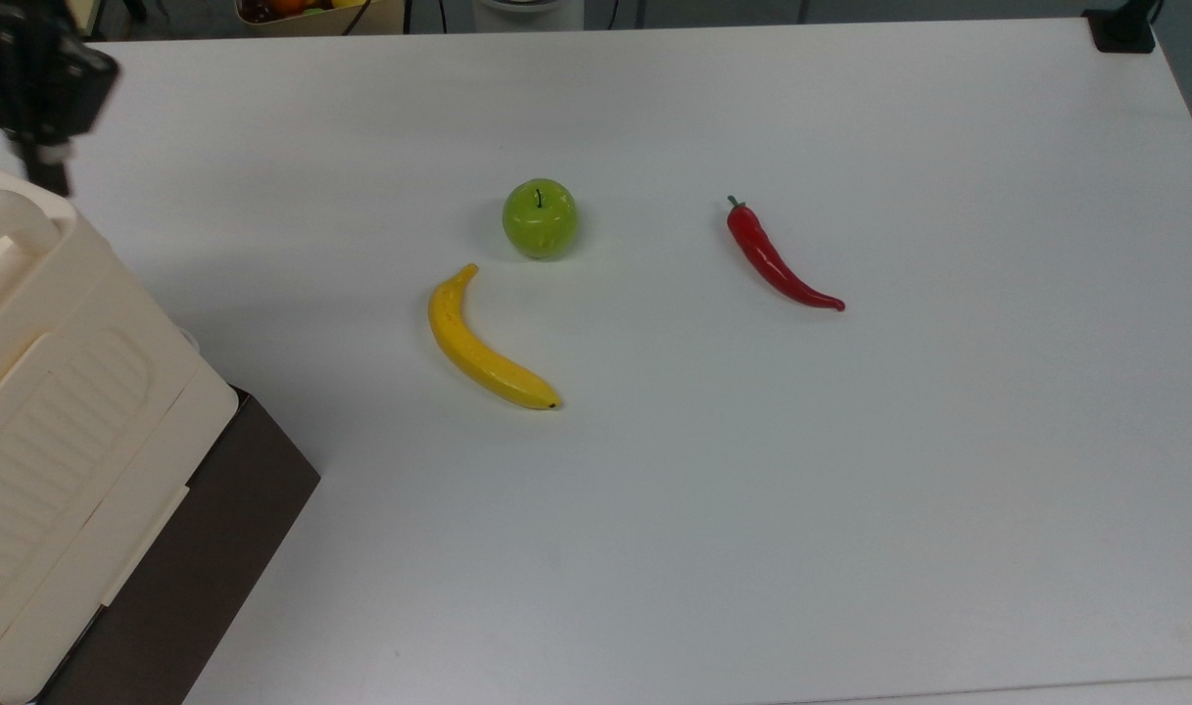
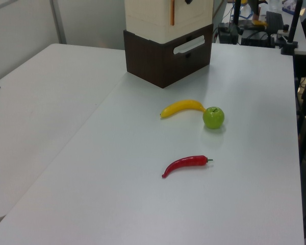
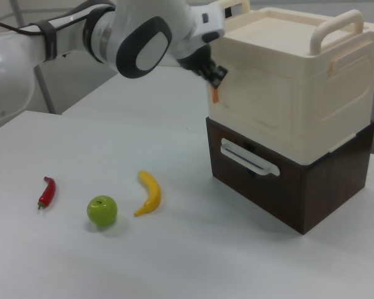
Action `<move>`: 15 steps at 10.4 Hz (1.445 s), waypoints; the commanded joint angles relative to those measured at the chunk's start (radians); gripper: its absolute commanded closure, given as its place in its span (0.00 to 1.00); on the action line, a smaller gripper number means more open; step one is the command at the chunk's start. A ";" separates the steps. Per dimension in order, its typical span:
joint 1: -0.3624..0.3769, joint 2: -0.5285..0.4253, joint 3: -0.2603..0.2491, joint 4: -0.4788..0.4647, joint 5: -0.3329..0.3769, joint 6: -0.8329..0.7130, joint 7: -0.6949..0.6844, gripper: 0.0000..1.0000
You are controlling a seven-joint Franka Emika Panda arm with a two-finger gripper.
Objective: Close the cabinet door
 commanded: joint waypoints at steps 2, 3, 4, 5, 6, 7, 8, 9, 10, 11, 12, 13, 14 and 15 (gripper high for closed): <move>0.120 -0.073 -0.007 -0.068 -0.097 -0.215 0.053 1.00; 0.142 -0.087 -0.007 -0.068 -0.103 -0.299 0.054 1.00; 0.174 -0.105 -0.007 -0.070 -0.113 -0.386 0.054 0.99; 0.215 -0.119 -0.007 -0.070 -0.140 -0.463 0.056 0.99; 0.251 -0.128 -0.008 -0.070 -0.172 -0.535 0.056 0.99; 0.290 -0.139 -0.008 -0.073 -0.194 -0.595 0.056 0.99; 0.324 -0.156 -0.008 -0.096 -0.209 -0.634 0.056 0.99; 0.364 -0.180 -0.017 -0.126 -0.217 -0.651 0.054 0.99; 0.401 -0.197 -0.022 -0.146 -0.222 -0.675 0.054 0.99; 0.430 -0.202 -0.039 -0.159 -0.237 -0.705 0.056 0.99; 0.491 -0.205 -0.092 -0.170 -0.246 -0.706 0.056 0.99; 0.530 -0.208 -0.144 -0.173 -0.242 -0.706 0.056 0.82; 0.526 -0.216 -0.149 -0.173 -0.234 -0.706 0.056 0.52; 0.521 -0.216 -0.151 -0.174 -0.232 -0.709 0.059 0.01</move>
